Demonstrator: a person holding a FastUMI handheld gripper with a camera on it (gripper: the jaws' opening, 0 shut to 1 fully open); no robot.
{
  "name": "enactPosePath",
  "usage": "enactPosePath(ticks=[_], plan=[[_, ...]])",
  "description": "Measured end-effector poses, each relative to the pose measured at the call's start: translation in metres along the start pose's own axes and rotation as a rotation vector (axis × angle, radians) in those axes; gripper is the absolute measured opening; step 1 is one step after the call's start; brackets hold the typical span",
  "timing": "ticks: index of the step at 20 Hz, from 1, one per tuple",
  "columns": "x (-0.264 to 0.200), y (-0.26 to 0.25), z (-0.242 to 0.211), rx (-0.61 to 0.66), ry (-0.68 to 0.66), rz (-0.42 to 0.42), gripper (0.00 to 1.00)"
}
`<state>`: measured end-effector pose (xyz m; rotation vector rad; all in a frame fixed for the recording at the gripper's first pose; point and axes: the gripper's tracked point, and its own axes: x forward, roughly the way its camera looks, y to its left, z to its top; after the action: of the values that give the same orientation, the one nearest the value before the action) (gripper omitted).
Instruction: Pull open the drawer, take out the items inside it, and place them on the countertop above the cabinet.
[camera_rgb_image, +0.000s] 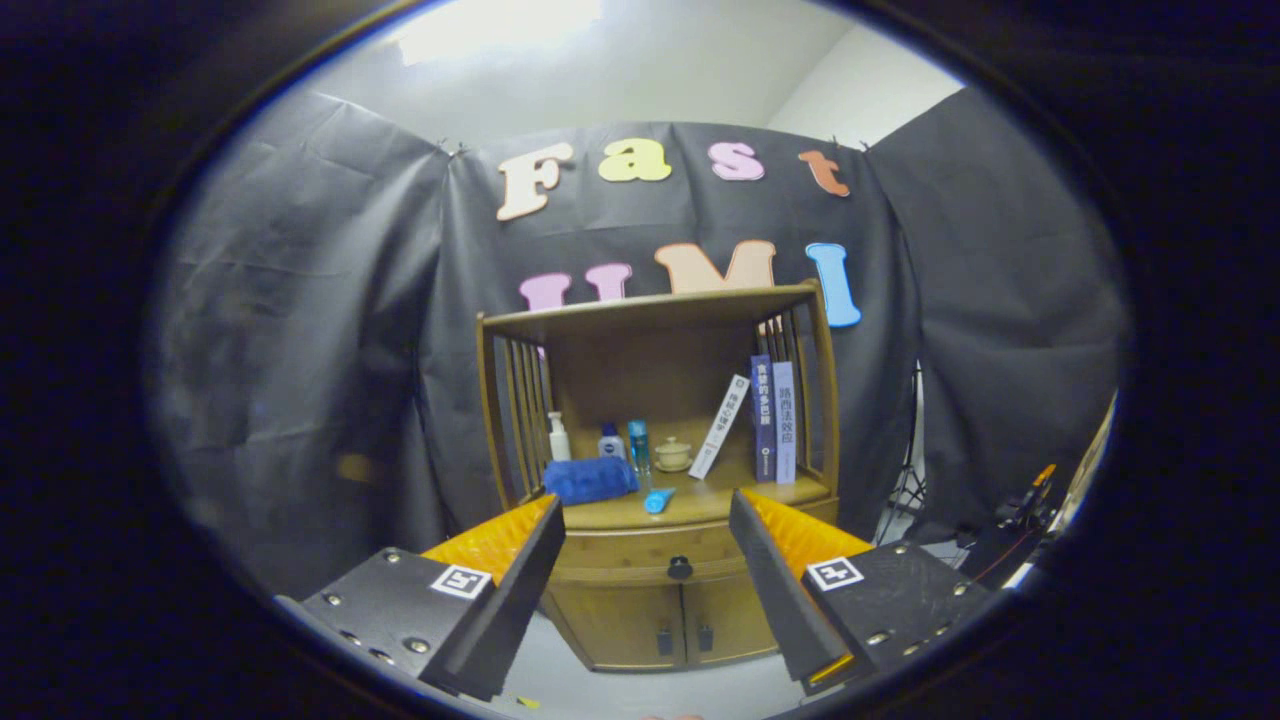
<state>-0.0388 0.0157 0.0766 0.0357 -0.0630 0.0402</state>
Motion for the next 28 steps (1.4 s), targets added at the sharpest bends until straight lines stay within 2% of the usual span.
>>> enactPosePath(ticks=[8, 14, 19, 28], plan=[[-0.027, 0.032, 0.019, -0.102, -0.040, 0.058, 0.99], [-0.042, 0.019, 0.043, -0.049, -0.117, 0.036, 0.99], [-0.039, 0.005, 0.043, -0.020, -0.118, 0.002, 0.99], [-0.039, 0.011, 0.032, 0.001, -0.112, 0.031, 0.99]])
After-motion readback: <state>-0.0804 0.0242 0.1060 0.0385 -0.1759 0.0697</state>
